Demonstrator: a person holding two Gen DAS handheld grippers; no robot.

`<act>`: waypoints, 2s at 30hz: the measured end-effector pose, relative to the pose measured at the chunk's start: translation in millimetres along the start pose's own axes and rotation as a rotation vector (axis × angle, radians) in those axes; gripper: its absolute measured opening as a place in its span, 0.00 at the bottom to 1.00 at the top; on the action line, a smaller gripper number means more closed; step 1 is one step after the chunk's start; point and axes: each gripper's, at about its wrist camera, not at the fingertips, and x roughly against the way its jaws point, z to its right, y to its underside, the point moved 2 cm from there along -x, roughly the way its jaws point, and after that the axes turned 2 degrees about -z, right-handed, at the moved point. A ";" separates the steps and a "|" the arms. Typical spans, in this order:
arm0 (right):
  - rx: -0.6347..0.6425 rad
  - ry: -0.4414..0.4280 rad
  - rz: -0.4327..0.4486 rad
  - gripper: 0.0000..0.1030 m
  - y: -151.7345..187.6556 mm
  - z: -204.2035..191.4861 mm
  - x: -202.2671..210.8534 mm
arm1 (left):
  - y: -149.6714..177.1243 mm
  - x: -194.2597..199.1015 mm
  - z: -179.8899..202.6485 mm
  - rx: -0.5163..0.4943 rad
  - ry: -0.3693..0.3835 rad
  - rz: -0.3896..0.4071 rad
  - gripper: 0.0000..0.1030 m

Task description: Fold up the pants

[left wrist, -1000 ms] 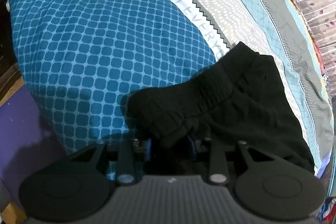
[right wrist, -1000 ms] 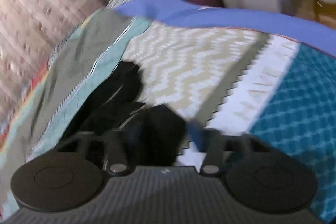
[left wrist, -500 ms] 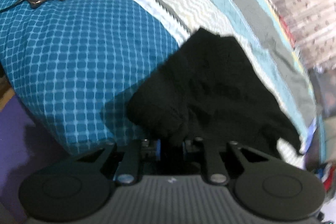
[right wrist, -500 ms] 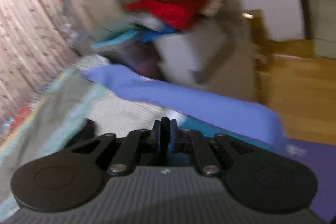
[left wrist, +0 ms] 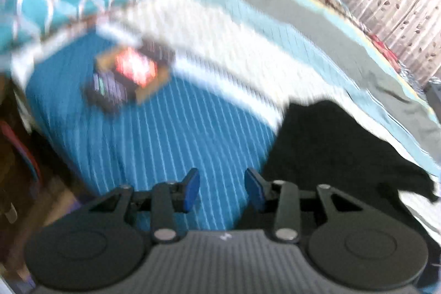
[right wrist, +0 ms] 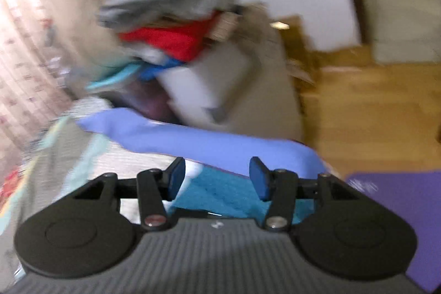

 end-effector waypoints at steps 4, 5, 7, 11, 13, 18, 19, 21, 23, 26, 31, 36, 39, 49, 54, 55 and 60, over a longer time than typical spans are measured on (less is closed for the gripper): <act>0.069 -0.151 -0.037 0.53 -2.7 -55.2 8.7 | -46.8 -19.7 59.5 -0.248 -0.026 0.088 0.38; 0.085 -0.182 -0.049 0.53 -4.3 -69.4 12.0 | -54.7 -31.5 77.4 -0.305 -0.016 0.093 0.40; 0.109 -0.231 -0.075 0.57 -2.0 -99.7 10.1 | -69.9 -66.4 112.0 -0.395 0.014 0.080 0.42; 0.151 -0.270 -0.128 0.59 7.1 -152.7 -6.0 | -77.0 -135.3 172.7 -0.539 0.061 0.053 0.59; 0.187 -0.259 -0.149 0.60 14.0 -177.2 -21.2 | -70.8 -168.8 200.7 -0.619 0.061 0.028 0.65; 0.280 -0.207 -0.254 0.61 31.2 -236.8 -89.7 | -49.7 -239.0 233.8 -0.718 0.032 -0.086 0.11; 0.280 -0.200 -0.285 0.61 35.2 -246.1 -106.8 | -48.1 -243.0 237.2 -0.746 -0.002 -0.077 0.12; 0.284 -0.170 -0.341 0.61 44.9 -265.8 -142.7 | -60.9 -233.0 231.4 -0.725 -0.010 -0.025 0.11; 0.290 -0.143 -0.371 0.61 53.5 -280.4 -170.4 | -86.6 -214.4 211.2 -0.612 -0.001 0.031 0.11; 0.303 -0.107 -0.391 0.61 65.3 -303.5 -212.5 | -95.6 -193.1 193.8 -0.555 0.024 0.054 0.11; 0.301 0.039 -0.458 0.61 93.1 -324.1 -270.9 | -75.3 -192.8 206.7 -0.638 -0.025 0.081 0.11; 0.373 0.083 -0.463 0.68 105.0 -343.9 -288.4 | -81.9 -187.9 207.9 -0.587 -0.024 0.100 0.11; 0.497 0.132 -0.489 0.39 118.8 -353.1 -296.4 | -84.4 -184.0 206.6 -0.559 -0.022 0.118 0.11; 0.129 -0.222 -0.343 0.03 43.6 -310.9 -212.5 | -80.4 -114.5 203.0 -0.505 0.011 0.257 0.11; 0.030 -0.343 -0.325 0.03 -3.6 -244.6 -141.8 | -55.0 -64.0 177.1 -0.447 0.074 0.297 0.11; 0.022 -0.350 -0.324 0.03 -7.3 -229.8 -128.8 | -46.3 -55.3 172.6 -0.450 0.087 0.298 0.11; -0.019 -0.339 -0.342 0.03 -12.0 -137.0 -76.9 | 17.7 -17.1 152.5 -0.479 0.102 0.277 0.11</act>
